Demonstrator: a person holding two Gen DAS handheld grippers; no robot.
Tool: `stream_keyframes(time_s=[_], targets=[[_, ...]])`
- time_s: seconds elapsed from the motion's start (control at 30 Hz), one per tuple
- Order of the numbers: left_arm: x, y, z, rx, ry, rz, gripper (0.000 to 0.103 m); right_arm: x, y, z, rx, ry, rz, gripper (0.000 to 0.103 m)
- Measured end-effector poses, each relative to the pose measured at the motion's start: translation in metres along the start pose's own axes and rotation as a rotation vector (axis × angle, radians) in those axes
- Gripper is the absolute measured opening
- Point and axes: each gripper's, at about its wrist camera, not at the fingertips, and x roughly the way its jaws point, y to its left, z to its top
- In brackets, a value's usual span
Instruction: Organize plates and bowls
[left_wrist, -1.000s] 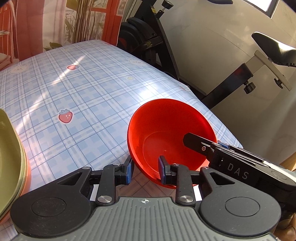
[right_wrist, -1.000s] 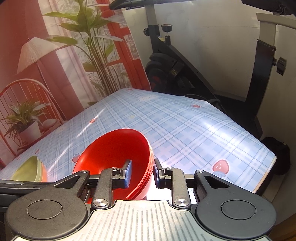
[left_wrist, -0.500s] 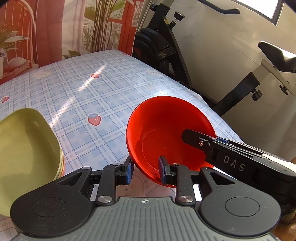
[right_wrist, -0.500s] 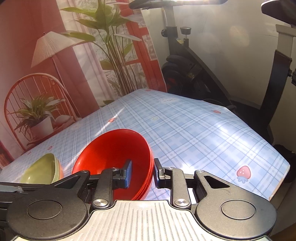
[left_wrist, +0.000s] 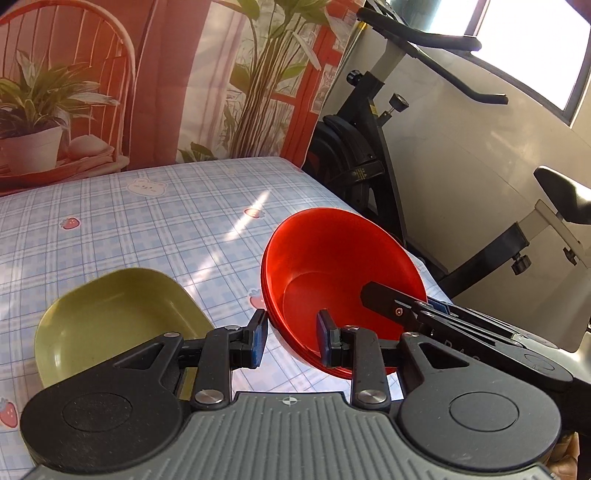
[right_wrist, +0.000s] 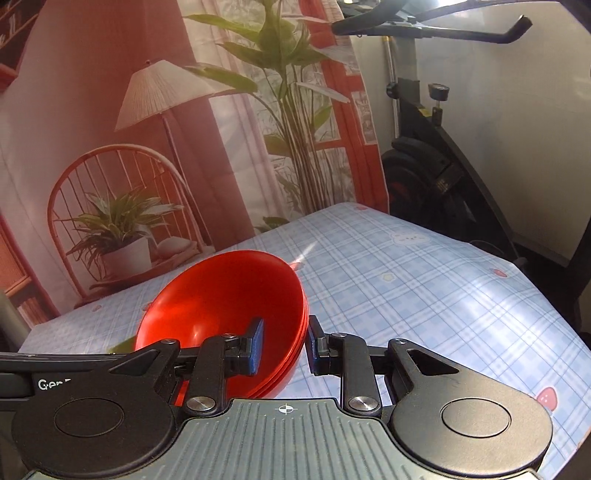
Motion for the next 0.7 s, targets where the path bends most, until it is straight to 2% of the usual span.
stream_keyframes(time_s=[0.3, 0.47, 0.7], targets=[[-0.049, 0.042, 0.034, -0.071, -0.093, 0.043, 0.030, 0.016, 0.059, 0.035, -0.068, -0.051, 0.124, 0.021], [-0.064, 0.072, 0.046, -0.122, -0.099, 0.086, 0.030, 0.032, 0.098, 0.045, -0.117, -0.049, 0.190, 0.021], [-0.078, 0.100, 0.042, -0.174, -0.096, 0.124, 0.030, 0.050, 0.138, 0.046, -0.183, -0.007, 0.223, 0.020]])
